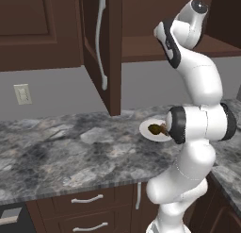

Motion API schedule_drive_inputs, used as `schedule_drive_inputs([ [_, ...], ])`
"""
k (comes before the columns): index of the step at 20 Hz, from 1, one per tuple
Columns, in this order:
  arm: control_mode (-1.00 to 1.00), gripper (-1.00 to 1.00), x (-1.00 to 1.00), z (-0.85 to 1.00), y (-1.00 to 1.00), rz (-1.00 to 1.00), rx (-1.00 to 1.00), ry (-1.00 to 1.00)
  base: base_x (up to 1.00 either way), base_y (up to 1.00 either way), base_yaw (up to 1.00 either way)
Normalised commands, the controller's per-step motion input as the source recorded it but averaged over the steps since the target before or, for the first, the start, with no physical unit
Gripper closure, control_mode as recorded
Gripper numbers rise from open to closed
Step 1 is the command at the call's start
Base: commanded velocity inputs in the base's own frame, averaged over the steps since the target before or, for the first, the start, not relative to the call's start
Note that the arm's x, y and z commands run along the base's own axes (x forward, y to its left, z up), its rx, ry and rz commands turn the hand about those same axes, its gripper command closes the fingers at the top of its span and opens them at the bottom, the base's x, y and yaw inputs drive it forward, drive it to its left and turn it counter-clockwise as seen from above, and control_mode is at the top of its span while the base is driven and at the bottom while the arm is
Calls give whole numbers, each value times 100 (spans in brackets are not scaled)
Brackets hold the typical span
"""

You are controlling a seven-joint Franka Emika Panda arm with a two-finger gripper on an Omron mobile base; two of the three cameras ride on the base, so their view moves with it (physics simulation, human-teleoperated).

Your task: Pick the avocado and bread from the counter and place them on the plate. Then pick the jam from the cabinet and place it next to the plate. Lastly close the cabinet door.

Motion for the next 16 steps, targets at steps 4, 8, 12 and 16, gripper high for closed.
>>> schedule_drive_inputs([
  [4, -100, -100, 38, 0, -8, 0, 0, 0, 0, 0, 0],
  [8, -100, -100, 46, 0, -3, 0, 0, 4, 0, 0, 0],
  [12, -100, -100, 45, 0, -4, 0, 0, 2, 0, 0, 0],
  [16, -100, -100, 44, 0, -9, 0, 0, 1, 0, 0, 0],
])
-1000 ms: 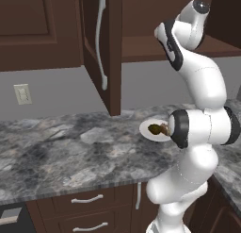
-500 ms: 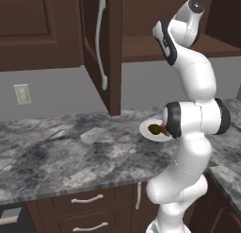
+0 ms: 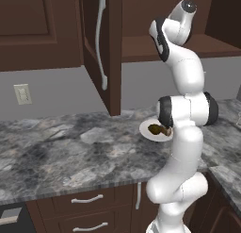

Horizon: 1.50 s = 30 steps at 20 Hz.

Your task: Pick the avocado and bread from the counter and place them on the plate. Then pick the jam from the cabinet and place it next to the plate. Lastly close the cabinet door.

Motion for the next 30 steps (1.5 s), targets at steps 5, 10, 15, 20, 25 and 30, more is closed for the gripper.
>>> schedule_drive_inputs([
  [5, -100, -100, 39, 1, -10, 0, 0, 2, 0, 0, 0],
  [10, -100, -100, 34, 8, -3, 0, 0, 4, 0, 0, 0],
  [15, -100, -100, 29, 7, 0, 0, 0, 4, 0, 0, 0],
  [20, -100, 100, -28, 29, -7, 0, 4, 1, 0, 0, 0],
  [25, -100, 100, -100, -7, -7, -1, 8, -6, 0, 0, 0],
  [30, -100, 100, -100, -68, 0, 0, 0, 0, 0, 0, 0],
])
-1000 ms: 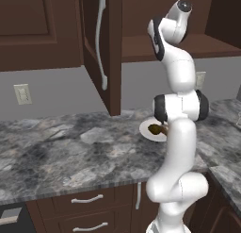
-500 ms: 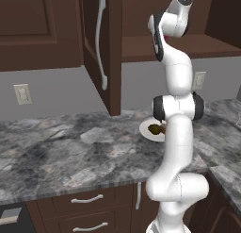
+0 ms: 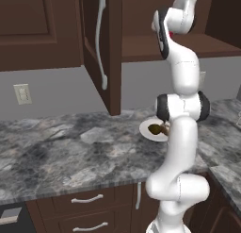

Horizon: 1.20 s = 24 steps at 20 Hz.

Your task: Pick the avocado and bread from the counter and place them on the plate. Then pick the jam from the cabinet and place it next to the plate. Lastly close the cabinet door.

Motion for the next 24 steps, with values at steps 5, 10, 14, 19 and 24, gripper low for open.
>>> schedule_drive_inputs([
  [5, -100, 100, -100, -67, 0, 0, 0, -4, 0, 0, 0],
  [10, -100, 100, -100, -36, 2, 0, 0, -21, 0, 0, 0],
  [14, -100, 100, -100, -27, 5, 0, 0, -29, 0, 0, 0],
  [19, -100, 100, -100, 26, 16, 0, 5, -12, 0, 0, 0],
  [24, -100, 100, -100, 25, 43, 0, 0, 0, 0, 0, 0],
])
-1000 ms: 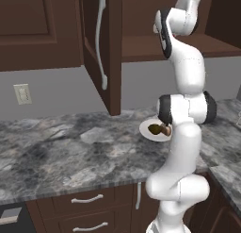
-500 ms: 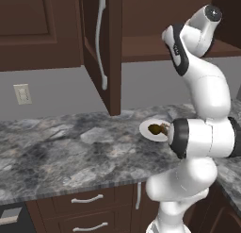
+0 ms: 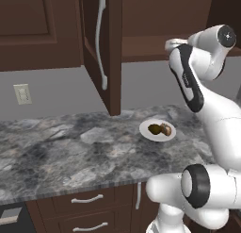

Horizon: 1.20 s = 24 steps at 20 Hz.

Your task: Pick the avocado and bread from the counter and place them on the plate. Then pick the jam from the cabinet and place it next to the plate. Lastly close the cabinet door.

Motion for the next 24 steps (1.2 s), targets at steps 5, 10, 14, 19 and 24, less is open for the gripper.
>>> schedule_drive_inputs([
  [5, -100, 100, -100, -3, 50, -2, 0, 0, 0, 0, 0],
  [10, -100, 100, -78, -35, 26, -9, 0, 13, 0, 0, 0],
  [14, -100, 100, -50, -37, 20, -13, 0, 24, 0, 0, 0],
  [19, -100, 100, -58, -35, 22, -2, 0, 20, 0, 0, 0],
  [24, -100, 100, -25, -64, 28, 0, 0, 12, 0, 0, 0],
])
